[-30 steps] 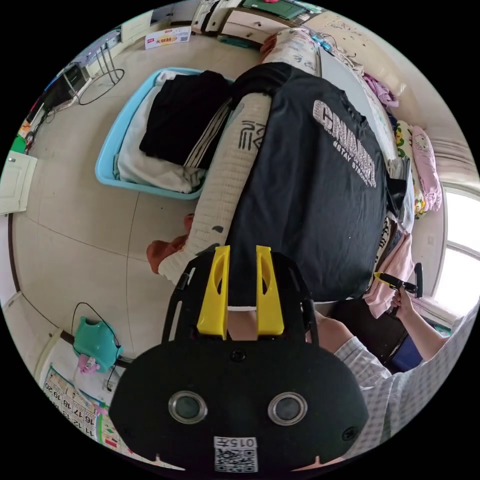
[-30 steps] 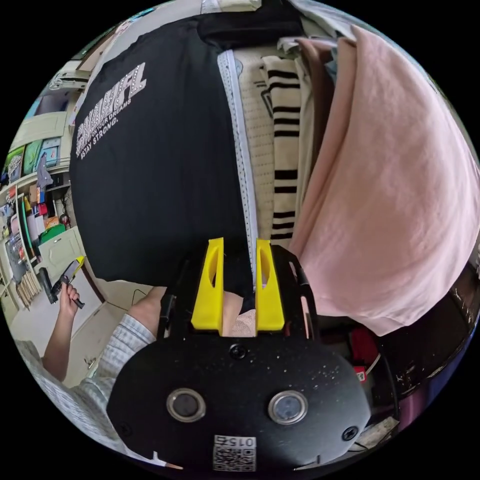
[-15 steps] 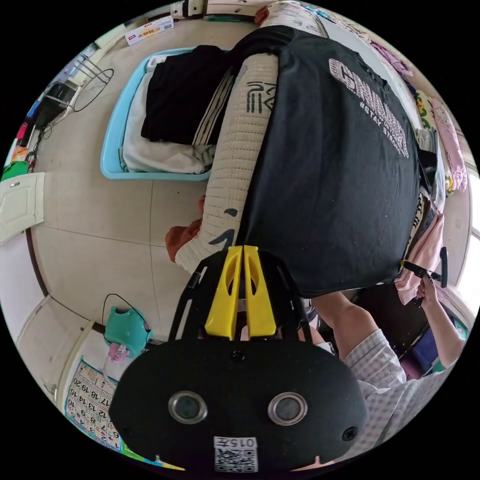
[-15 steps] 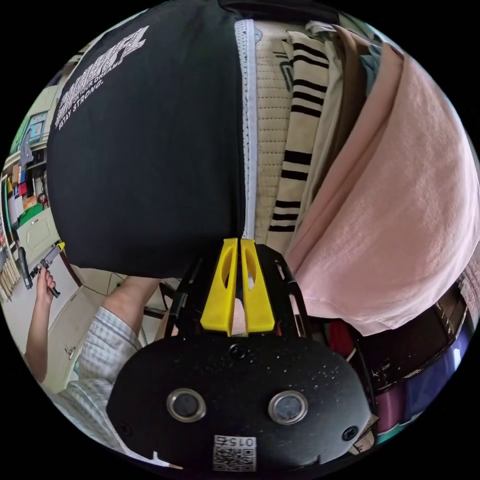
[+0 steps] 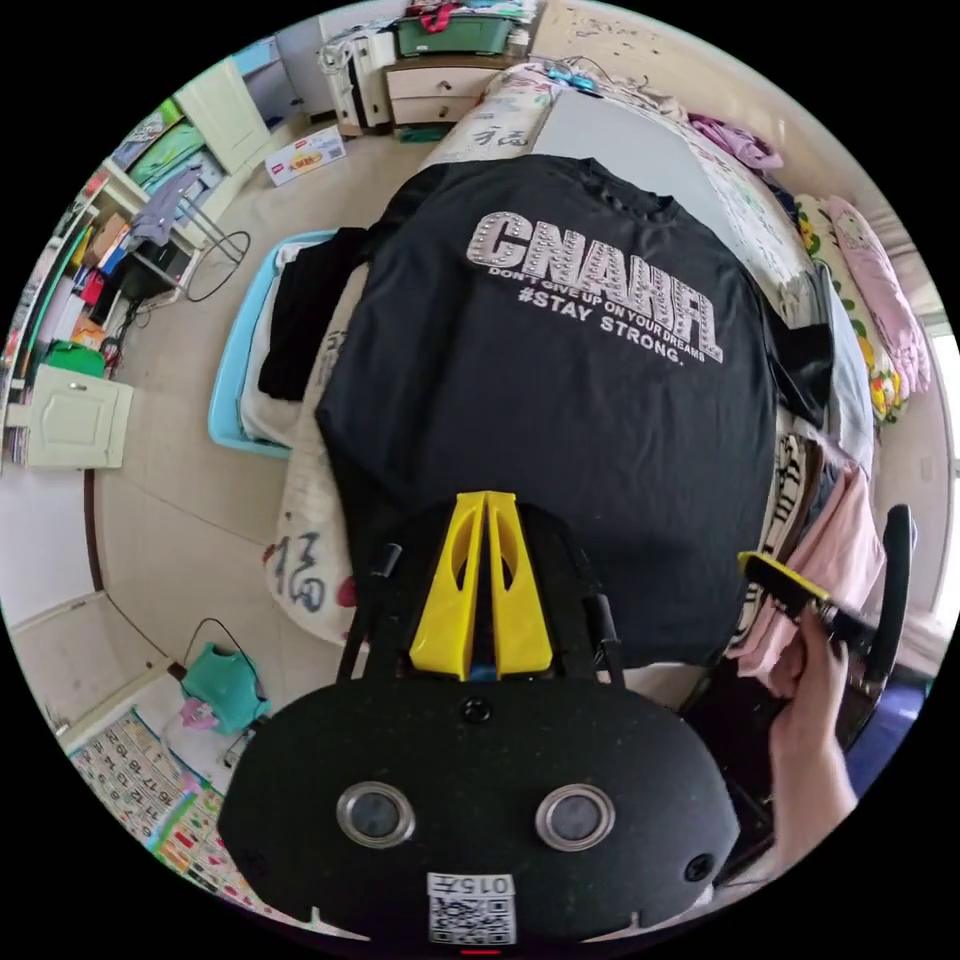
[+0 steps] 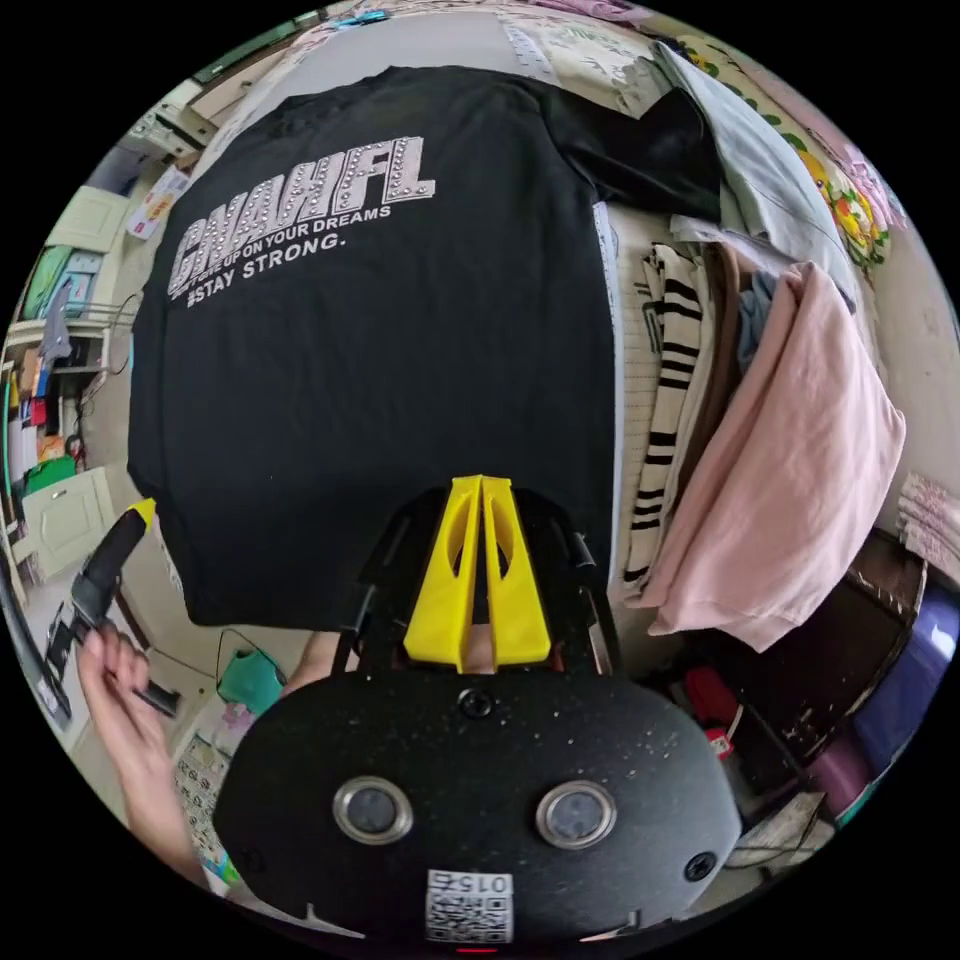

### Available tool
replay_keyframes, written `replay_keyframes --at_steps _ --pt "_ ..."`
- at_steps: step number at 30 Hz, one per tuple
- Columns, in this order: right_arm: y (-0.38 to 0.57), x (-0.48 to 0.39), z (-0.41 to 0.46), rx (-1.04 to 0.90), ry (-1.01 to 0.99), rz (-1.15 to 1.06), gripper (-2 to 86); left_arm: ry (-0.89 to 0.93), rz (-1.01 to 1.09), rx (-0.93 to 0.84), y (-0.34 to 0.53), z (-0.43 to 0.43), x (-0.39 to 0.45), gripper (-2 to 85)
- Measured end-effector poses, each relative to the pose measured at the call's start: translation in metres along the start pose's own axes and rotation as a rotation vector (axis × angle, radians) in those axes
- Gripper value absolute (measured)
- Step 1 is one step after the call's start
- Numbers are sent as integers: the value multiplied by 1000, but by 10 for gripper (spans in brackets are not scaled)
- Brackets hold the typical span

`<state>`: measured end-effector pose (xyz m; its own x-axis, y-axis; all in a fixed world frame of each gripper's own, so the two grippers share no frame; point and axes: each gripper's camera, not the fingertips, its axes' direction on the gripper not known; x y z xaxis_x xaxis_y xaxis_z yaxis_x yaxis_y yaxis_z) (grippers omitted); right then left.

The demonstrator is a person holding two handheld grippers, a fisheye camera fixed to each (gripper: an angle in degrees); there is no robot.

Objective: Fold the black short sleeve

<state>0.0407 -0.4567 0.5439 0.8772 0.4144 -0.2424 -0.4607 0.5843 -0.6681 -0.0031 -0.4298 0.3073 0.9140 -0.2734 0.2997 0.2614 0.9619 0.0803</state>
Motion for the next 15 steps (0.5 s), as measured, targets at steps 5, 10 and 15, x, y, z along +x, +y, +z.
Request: replay_keyframes --at_steps 5,10,15 --pt "0 -23 20 -19 -91 -49 -6 125 -28 -63 3 19 53 -3" --pt "8 -27 42 -17 -166 -156 -7 56 -20 -84 9 33 78 -4" --pt "6 -17 68 -41 -206 -130 -7 28 -3 -57 19 36 97 -5"
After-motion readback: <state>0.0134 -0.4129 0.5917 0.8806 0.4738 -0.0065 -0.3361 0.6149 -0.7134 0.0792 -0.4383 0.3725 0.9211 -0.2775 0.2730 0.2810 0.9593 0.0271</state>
